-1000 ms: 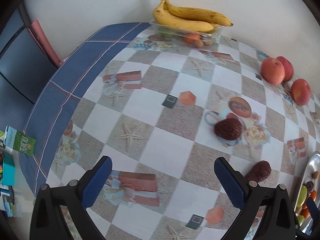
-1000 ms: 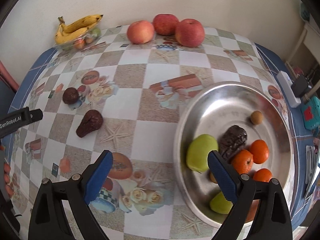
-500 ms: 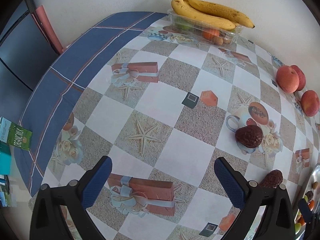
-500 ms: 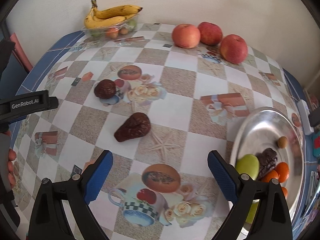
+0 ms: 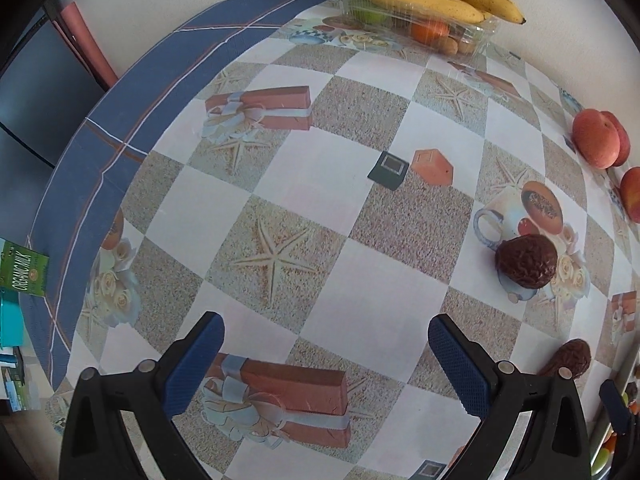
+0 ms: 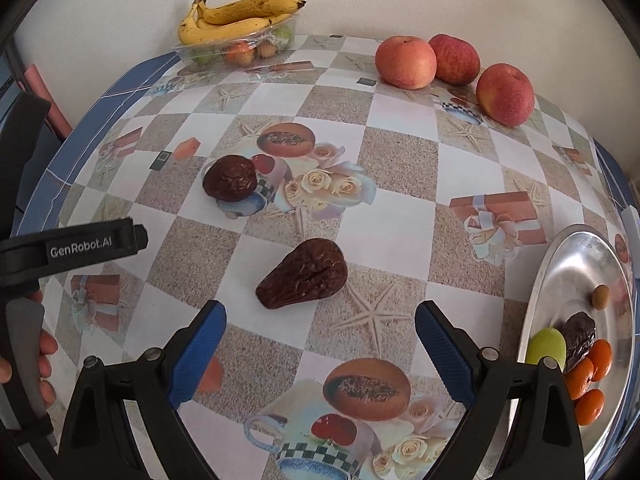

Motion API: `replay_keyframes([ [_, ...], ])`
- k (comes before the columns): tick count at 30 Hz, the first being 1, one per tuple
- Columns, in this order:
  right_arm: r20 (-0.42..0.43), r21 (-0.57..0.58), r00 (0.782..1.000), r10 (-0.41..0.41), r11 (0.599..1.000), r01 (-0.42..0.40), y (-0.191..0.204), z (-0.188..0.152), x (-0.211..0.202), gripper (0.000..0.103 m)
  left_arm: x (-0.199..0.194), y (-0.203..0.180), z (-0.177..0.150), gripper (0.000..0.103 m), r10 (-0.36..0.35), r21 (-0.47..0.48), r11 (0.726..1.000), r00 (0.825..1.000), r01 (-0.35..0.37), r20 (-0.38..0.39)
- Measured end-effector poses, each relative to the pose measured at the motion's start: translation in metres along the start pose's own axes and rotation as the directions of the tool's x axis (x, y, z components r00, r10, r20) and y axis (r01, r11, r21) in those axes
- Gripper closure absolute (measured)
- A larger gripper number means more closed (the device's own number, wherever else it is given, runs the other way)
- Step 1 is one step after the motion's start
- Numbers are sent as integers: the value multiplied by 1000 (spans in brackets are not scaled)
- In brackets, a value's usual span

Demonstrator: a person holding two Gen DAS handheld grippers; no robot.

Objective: Organize fruits
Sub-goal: 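Close the right tool on a dried date while the left tool grasps another date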

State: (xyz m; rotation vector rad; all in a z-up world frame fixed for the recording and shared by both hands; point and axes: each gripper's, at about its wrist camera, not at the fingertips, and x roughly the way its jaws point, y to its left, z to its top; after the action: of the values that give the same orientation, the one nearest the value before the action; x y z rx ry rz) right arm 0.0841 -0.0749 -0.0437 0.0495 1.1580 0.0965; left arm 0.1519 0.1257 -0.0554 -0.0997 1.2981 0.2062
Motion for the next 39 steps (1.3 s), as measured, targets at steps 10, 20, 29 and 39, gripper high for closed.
replay_keyframes([
  [10,2,-38,1000,3,999,-3,7,11,13,13,-10,-25,14,0,-222,-6,975,974,222,47],
  [20,-2,-34,1000,14,999,-14,3,17,23,28,-4,-54,20,12,-334,63,941,941,331,51],
  [29,-10,-1,998,57,998,-57,-5,18,27,51,1,-67,19,57,-430,72,901,902,428,25],
  [39,-32,37,997,73,997,-71,-15,11,20,56,-7,-62,3,57,-385,78,920,923,384,-1],
])
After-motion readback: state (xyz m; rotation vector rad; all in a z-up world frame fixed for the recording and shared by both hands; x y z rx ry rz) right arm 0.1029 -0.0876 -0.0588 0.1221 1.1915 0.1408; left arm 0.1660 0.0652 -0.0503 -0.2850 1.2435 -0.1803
